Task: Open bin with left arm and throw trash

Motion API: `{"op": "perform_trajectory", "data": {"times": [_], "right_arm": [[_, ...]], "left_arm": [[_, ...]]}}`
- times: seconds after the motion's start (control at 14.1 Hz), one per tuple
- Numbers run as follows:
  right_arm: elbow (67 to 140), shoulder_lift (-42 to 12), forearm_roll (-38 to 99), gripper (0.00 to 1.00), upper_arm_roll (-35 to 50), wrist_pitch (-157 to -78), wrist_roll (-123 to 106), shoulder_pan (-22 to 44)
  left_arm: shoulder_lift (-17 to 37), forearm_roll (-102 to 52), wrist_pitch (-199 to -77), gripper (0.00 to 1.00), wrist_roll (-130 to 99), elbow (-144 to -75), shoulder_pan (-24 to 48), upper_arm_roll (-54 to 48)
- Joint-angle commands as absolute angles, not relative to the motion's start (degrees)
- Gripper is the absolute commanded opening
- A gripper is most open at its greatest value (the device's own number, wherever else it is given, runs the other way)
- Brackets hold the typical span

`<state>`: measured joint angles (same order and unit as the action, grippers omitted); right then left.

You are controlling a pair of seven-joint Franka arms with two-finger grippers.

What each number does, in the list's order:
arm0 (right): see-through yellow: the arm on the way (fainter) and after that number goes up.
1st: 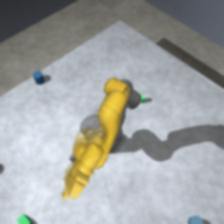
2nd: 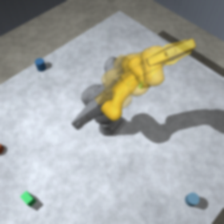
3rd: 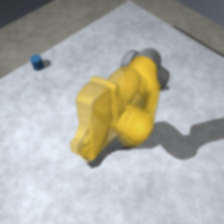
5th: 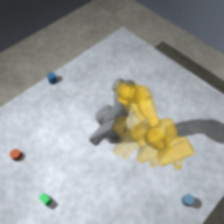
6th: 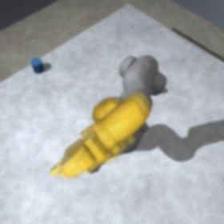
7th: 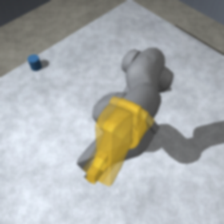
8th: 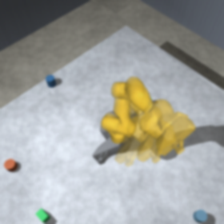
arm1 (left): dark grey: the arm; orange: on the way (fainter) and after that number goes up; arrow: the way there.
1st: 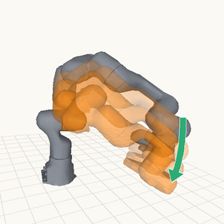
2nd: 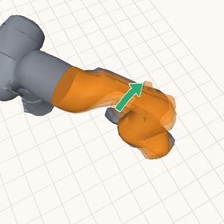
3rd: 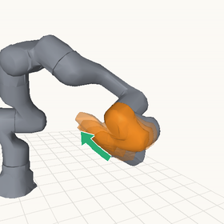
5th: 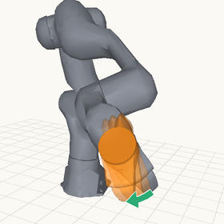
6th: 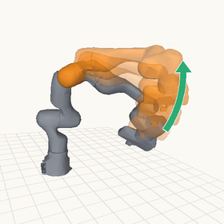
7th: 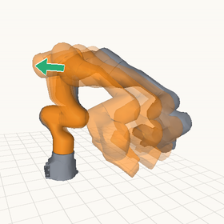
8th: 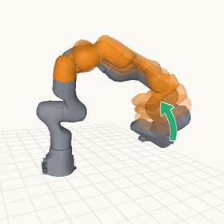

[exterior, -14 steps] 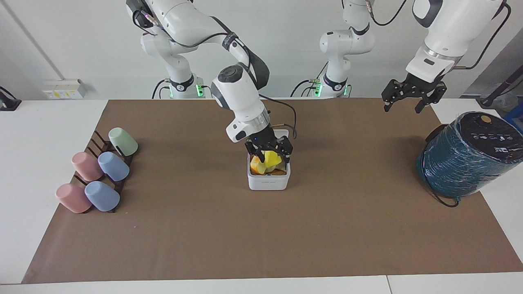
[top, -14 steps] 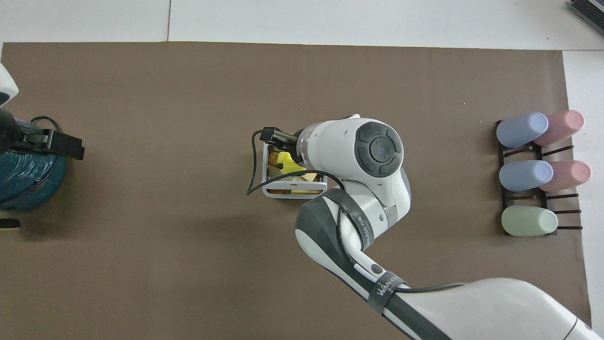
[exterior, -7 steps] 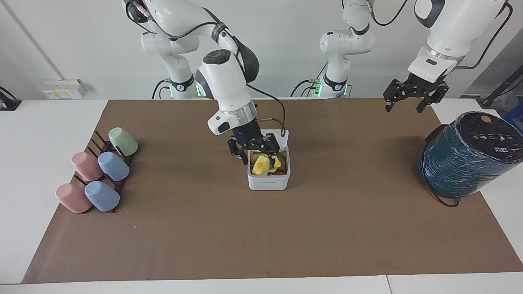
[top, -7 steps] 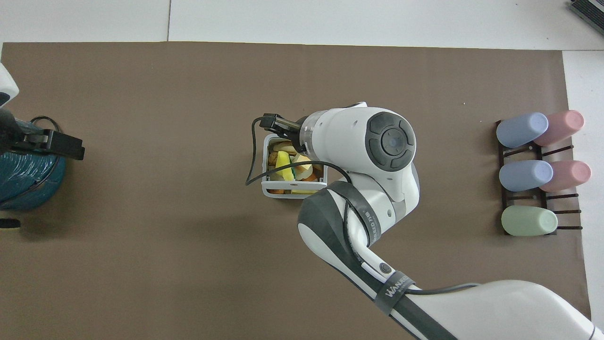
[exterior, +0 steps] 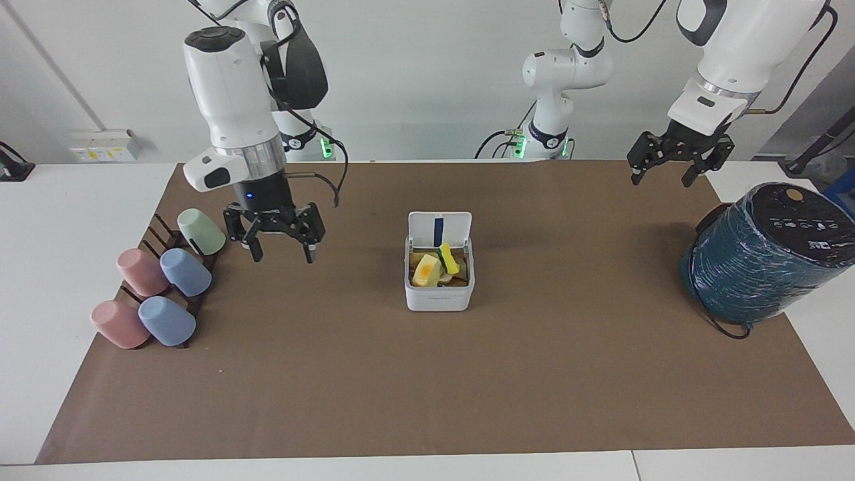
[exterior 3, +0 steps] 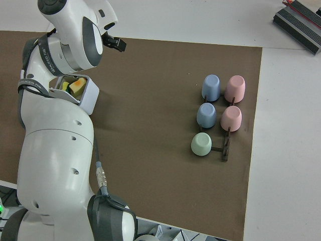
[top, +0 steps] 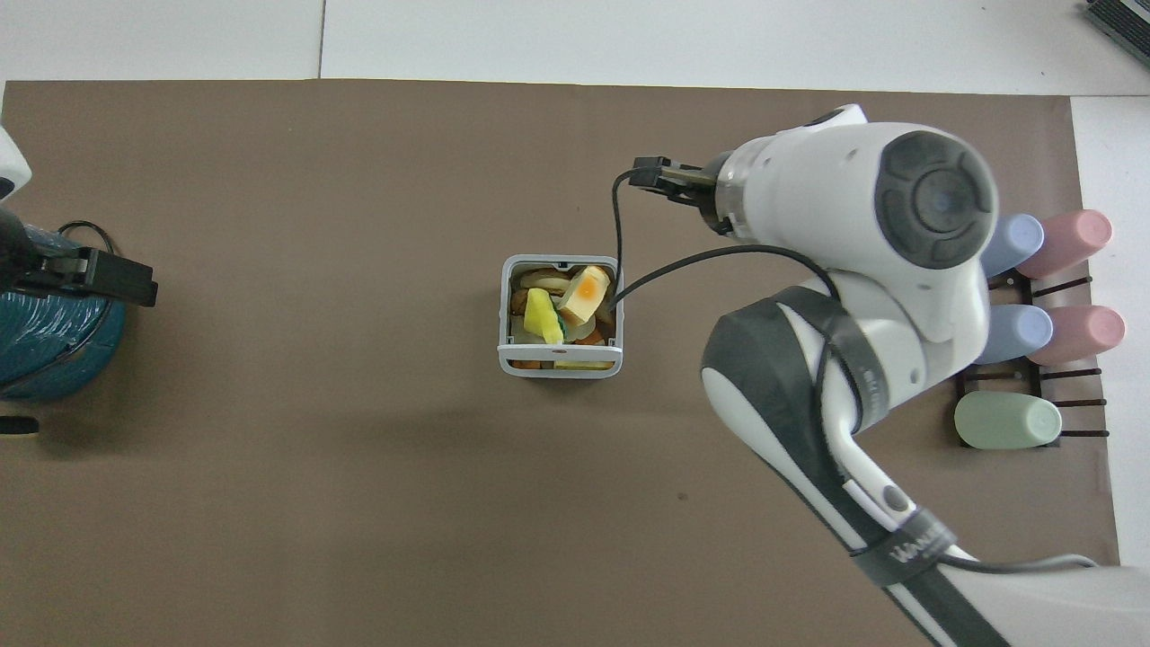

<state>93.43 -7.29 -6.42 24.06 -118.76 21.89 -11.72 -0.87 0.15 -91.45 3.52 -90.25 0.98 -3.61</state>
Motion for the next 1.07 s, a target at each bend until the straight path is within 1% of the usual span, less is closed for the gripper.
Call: {"op": "perform_trajectory", "data": {"times": [0.0,0.07,0.28,0.43,0.5,0.57,0.64,0.71,0.78,0.85,1.0], "right_arm": [[94.22,-2.74,-6.77,1.00,24.70,-112.70,20.48,-13.62],[93.70,-2.20,-6.51,1.00,24.44,-109.98,20.39,-13.97],[87.82,-2.11,-6.24,1.00,24.52,-99.52,18.56,-15.55],[85.27,-2.11,-3.79,1.00,24.52,-93.63,13.91,-18.00],[84.56,-2.11,-3.43,1.00,24.52,-91.69,11.45,-19.24],[84.29,-2.11,-3.51,1.00,23.74,-90.19,8.73,-18.90],[84.29,-1.94,-3.34,1.00,20.51,-88.78,7.31,-16.81],[84.46,-1.93,-3.34,1.00,13.78,-88.60,6.69,-10.96],[84.81,-1.24,-2.64,1.00,5.10,-88.59,5.20,-4.90],[85.16,-0.80,-0.46,1.00,1.18,-88.25,3.71,-1.62],[85.78,-0.62,-0.26,1.00,-1.22,-88.15,3.34,0.60]], "left_arm": [[-2.02,0.79,-92.81,1.00,3.87,-91.41,0.79,-3.60],[-2.02,0.79,-92.73,1.00,3.87,-91.41,0.79,-3.60],[-2.02,0.88,-92.64,1.00,3.96,-91.49,0.79,-3.52],[-2.02,0.97,-92.55,1.00,3.96,-91.49,0.70,-3.52],[-2.11,0.97,-92.37,1.00,3.87,-91.58,0.70,-3.52],[-2.11,1.05,-92.20,1.00,3.87,-91.76,0.70,-3.52],[-2.28,1.05,-92.11,1.00,3.87,-92.19,0.70,-3.52],[-2.72,1.05,-92.54,1.00,3.87,-92.89,0.70,-3.43],[-2.81,1.05,-92.55,1.00,3.87,-93.16,0.62,-3.43],[-2.81,1.05,-92.55,1.00,3.87,-93.16,0.53,-3.43],[-2.81,1.05,-92.55,1.00,3.87,-93.16,0.62,-3.43]]}}
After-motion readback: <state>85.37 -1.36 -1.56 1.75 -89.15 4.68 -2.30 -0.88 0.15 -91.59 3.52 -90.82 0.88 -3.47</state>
